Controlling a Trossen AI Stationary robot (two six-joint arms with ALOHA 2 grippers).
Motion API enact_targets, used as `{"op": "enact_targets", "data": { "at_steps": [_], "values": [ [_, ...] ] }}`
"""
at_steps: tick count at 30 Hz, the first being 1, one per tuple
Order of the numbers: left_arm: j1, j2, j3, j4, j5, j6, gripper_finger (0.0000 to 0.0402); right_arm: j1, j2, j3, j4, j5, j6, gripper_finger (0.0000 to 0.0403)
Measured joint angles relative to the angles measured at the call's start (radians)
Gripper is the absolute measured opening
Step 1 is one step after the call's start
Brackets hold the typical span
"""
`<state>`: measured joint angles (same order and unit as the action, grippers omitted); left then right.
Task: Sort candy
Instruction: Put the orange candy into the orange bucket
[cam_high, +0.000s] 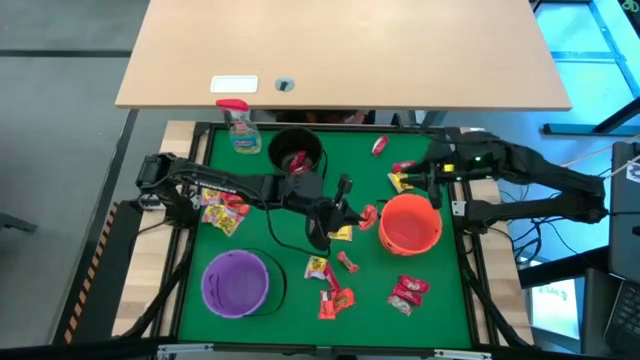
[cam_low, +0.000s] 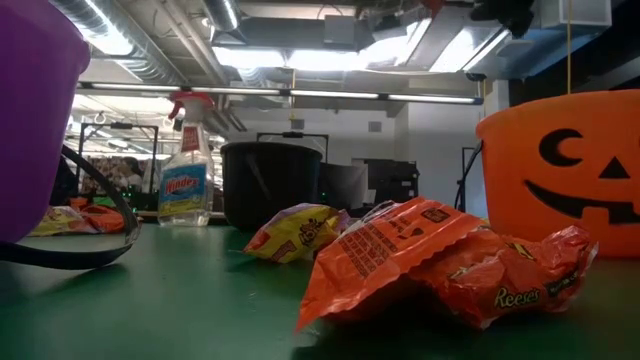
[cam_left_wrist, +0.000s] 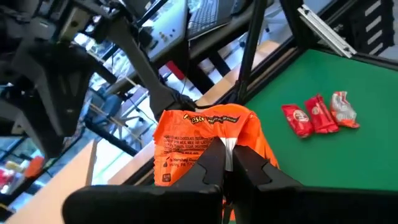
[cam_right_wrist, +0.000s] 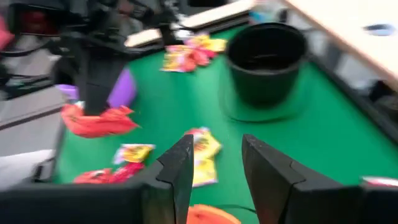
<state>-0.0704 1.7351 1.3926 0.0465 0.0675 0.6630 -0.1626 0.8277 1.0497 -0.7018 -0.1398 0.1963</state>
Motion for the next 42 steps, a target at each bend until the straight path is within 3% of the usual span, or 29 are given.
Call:
{"op": "enact_targets", "data": {
  "at_steps": [6, 10, 22, 31, 38, 42],
  "values": [
    [0.004, 0.000, 0.000, -0.015, 0.013, -0.066, 0.0000, 0.000, 0.046, -0.144, 0.322, -0.212, -0.014, 0.0133],
    [0.003, -0.016, -0.001, -0.073, 0.047, -0.126, 0.0000, 0.000, 0.087, -0.190, 0.469, -0.274, -0.022, 0.0133],
    [0.049, -0.157, -0.002, -0.247, 0.162, -0.238, 0.0000, 0.000, 0.126, -0.195, 0.609, -0.264, -0.088, 0.0133],
    [0.071, -0.174, -0.003, -0.371, 0.163, -0.271, 0.0000, 0.059, 0.229, -0.201, 0.722, -0.258, -0.172, 0.0134],
    [0.070, -0.240, -0.004, -0.423, 0.164, -0.277, 0.0000, 0.118, 0.249, -0.201, 0.734, -0.122, -0.283, 0.0134],
    [0.081, -0.262, -0.004, -0.418, 0.220, -0.292, 0.0000, 0.151, 0.284, -0.201, 0.777, -0.075, -0.347, 0.0134]
  ]
}}
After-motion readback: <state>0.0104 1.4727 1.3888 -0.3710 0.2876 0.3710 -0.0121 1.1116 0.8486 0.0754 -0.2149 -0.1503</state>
